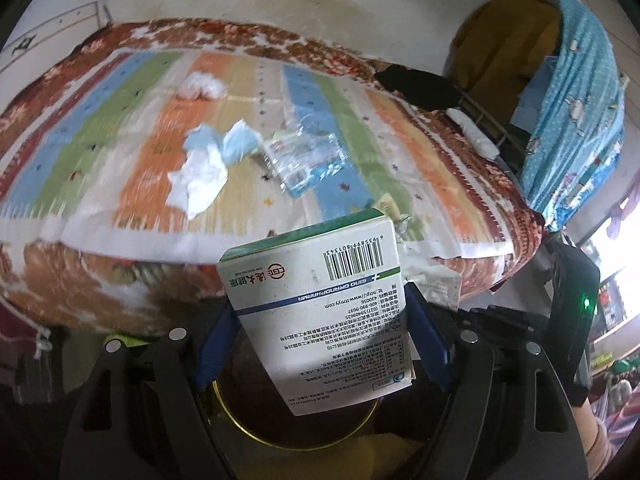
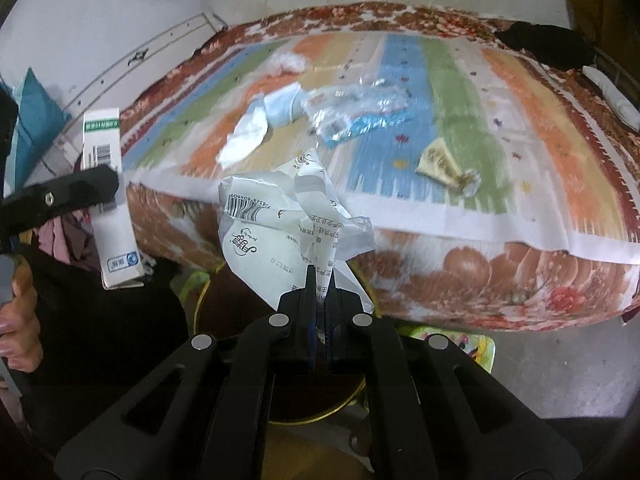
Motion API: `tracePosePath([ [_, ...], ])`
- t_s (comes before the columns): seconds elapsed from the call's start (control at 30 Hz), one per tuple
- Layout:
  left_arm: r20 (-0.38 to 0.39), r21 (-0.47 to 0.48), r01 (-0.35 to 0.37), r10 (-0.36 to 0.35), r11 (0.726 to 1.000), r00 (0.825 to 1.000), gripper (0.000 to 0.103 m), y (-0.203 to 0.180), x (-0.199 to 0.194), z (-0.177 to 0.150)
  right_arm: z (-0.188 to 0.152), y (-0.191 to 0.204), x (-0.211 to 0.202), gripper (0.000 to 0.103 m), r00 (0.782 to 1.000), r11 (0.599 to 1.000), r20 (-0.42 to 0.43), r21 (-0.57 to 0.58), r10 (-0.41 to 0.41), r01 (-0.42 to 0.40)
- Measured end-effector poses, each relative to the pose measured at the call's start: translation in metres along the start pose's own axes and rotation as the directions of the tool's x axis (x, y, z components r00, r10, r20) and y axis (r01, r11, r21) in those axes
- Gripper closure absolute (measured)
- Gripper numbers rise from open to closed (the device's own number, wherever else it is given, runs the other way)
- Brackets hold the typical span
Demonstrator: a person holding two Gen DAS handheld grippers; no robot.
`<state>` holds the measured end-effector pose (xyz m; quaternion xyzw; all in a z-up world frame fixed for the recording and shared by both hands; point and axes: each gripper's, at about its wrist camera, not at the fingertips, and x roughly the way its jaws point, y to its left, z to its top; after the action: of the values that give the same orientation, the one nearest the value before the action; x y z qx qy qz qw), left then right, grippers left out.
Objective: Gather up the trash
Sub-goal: 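Carry the box and paper bag over the bin and open both tools to drop them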
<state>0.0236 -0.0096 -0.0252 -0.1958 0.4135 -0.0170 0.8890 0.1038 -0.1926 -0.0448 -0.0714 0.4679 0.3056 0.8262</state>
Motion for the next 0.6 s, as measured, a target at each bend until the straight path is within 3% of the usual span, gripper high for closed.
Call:
tracePosePath([
  [0.33,-0.145,-0.112,-0.068,0.051,0.991,0.988,0.026,0.023,0.039,-0.021,-0.016,0.001,0.029,0.101,0.993,1.000,-0.121,0.017,-0.015,0.017],
  [0.53,-0.232,-0.194,-0.055,0.009,0.980,0.973,0.026,0.032,0.062,-0.032,-0.027,0.004,0.060,0.101,0.975,0.999,-0.224,0.035,-0.004,0.012],
  [0.6,-0.248,-0.184,-0.083,0.035,0.979,0.968,0.026,0.032,0.068,-0.035,-0.029,0.005,0.066,0.101,0.972,0.999,-0.236,0.033,-0.016,0.025],
])
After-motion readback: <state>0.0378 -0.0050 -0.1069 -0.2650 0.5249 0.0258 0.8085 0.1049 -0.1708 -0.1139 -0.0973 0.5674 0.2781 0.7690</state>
